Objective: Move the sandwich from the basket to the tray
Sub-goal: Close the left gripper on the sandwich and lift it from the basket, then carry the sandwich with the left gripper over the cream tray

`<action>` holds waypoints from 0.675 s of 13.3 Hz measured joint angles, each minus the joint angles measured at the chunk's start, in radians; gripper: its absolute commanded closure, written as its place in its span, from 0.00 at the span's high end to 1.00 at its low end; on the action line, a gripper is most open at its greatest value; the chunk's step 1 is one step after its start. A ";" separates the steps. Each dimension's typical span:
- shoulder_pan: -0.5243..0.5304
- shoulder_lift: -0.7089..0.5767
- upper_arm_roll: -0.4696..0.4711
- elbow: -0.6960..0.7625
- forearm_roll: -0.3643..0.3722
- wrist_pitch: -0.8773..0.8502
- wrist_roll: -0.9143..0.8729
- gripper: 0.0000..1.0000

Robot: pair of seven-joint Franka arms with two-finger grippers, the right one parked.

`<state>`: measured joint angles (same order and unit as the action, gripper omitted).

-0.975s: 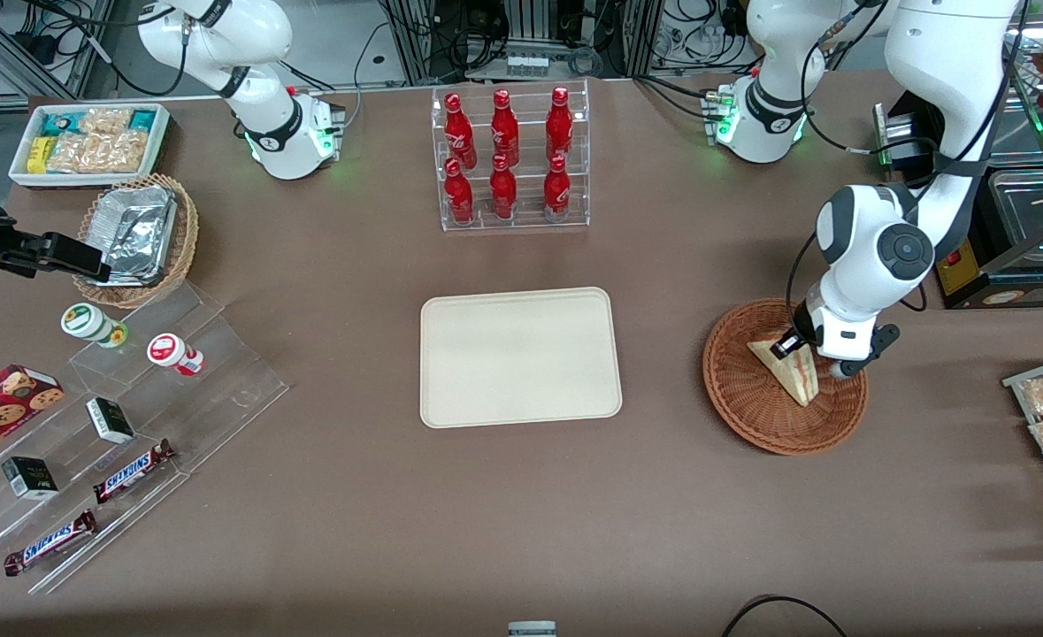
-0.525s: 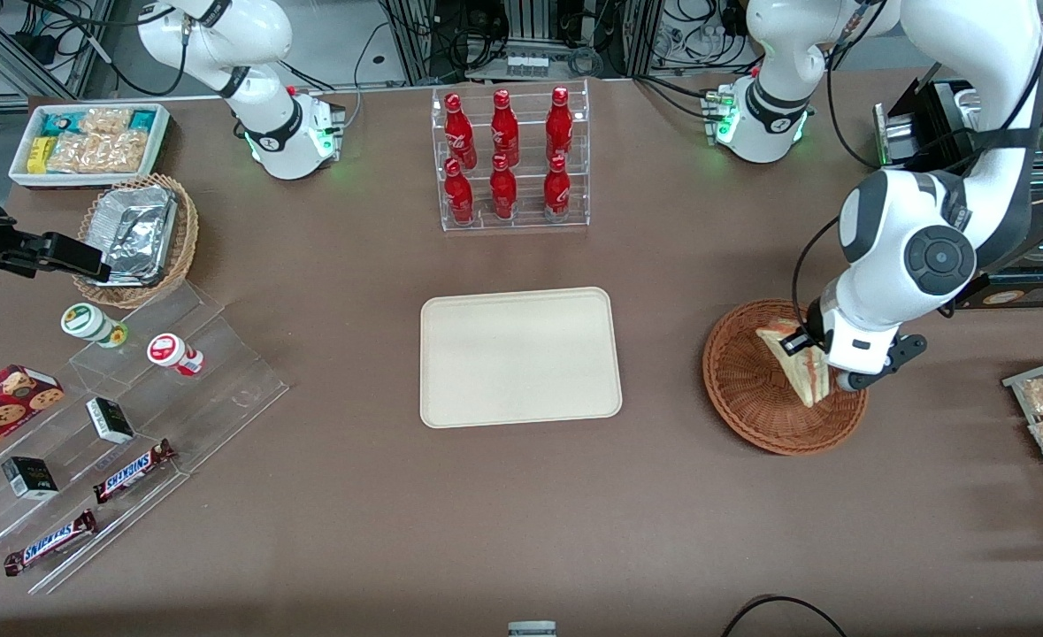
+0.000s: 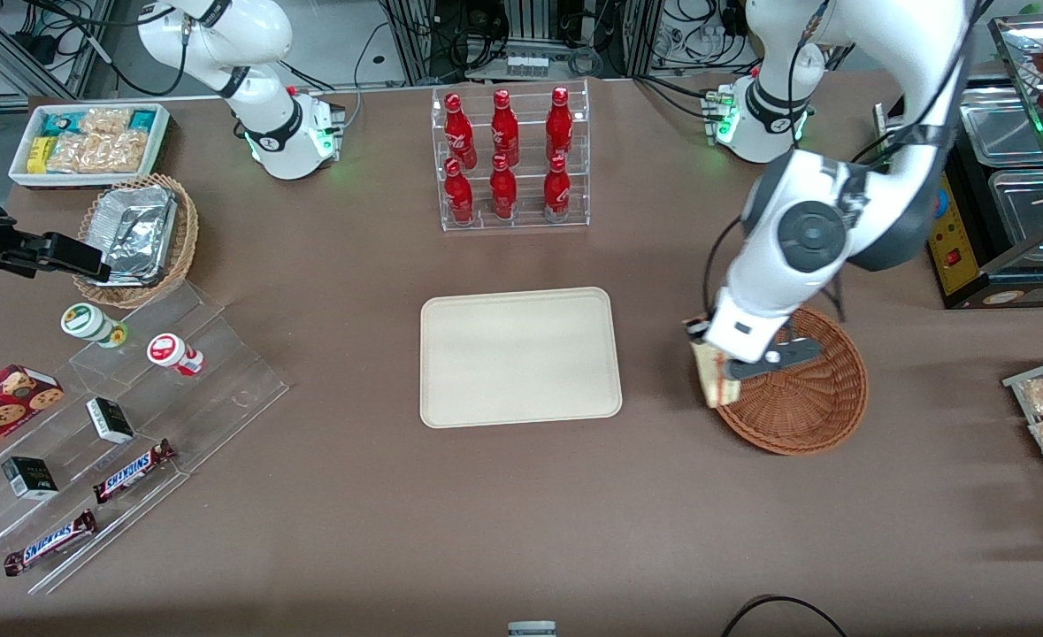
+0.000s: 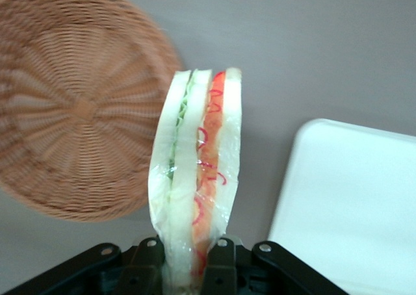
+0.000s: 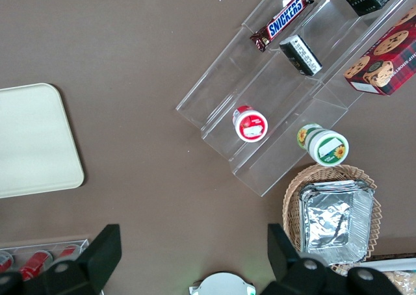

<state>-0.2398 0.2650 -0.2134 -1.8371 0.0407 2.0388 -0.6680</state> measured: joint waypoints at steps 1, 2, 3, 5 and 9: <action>-0.038 0.033 -0.001 0.043 -0.001 -0.012 0.000 0.00; -0.073 0.070 -0.001 0.096 -0.003 -0.034 -0.001 0.00; -0.106 0.112 -0.001 0.158 -0.007 -0.060 -0.006 0.00; -0.167 0.201 -0.002 0.274 -0.009 -0.097 -0.031 0.00; -0.297 0.382 -0.001 0.460 -0.008 -0.102 -0.106 0.00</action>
<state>-0.5370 0.6472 -0.2140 -1.3768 0.0324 1.9365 -0.7736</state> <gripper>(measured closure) 0.819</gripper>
